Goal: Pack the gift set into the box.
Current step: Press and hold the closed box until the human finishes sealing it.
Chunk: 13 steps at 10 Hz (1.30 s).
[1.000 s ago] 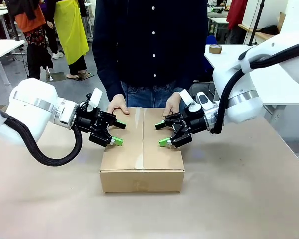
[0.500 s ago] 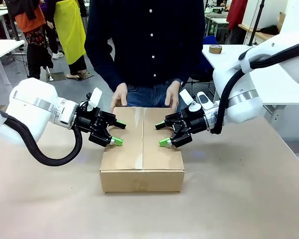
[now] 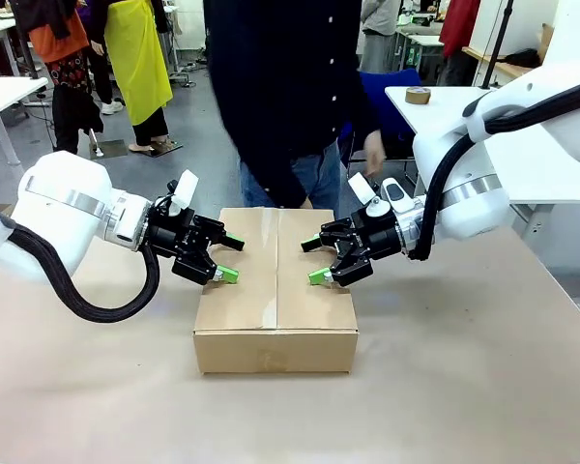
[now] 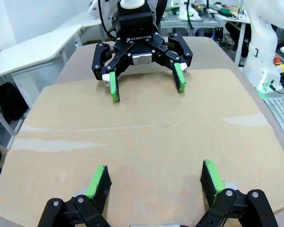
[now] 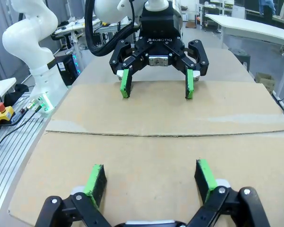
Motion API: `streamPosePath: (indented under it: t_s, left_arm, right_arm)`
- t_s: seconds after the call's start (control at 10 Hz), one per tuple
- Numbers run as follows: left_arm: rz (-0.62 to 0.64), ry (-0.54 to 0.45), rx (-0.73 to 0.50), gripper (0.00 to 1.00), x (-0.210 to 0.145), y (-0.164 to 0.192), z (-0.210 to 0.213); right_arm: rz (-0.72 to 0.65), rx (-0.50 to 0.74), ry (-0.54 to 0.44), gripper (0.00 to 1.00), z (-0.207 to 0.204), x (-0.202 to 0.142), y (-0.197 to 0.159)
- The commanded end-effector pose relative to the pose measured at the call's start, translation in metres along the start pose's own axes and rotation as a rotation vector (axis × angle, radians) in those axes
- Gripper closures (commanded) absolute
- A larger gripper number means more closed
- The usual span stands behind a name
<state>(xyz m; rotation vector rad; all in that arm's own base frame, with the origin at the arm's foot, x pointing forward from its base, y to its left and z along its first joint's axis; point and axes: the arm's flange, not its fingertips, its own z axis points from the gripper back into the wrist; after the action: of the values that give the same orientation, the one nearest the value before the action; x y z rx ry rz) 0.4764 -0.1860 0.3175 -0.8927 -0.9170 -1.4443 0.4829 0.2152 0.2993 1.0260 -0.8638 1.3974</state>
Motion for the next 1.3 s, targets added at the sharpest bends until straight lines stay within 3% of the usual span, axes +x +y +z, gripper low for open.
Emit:
streamPosePath:
  t_s: [0.0, 1.2]
  left_arm:
    - [-0.014, -0.003, 0.008, 0.00, -0.0036, -0.0032, -0.0007]
    - [-0.014, -0.003, 0.008, 0.00, -0.0036, -0.0032, -0.0007]
  right_arm:
    - [-0.002, -0.010, -0.006, 0.00, -0.0010, -0.0043, 0.0014]
    - [-0.002, -0.010, -0.006, 0.00, -0.0010, -0.0043, 0.0014]
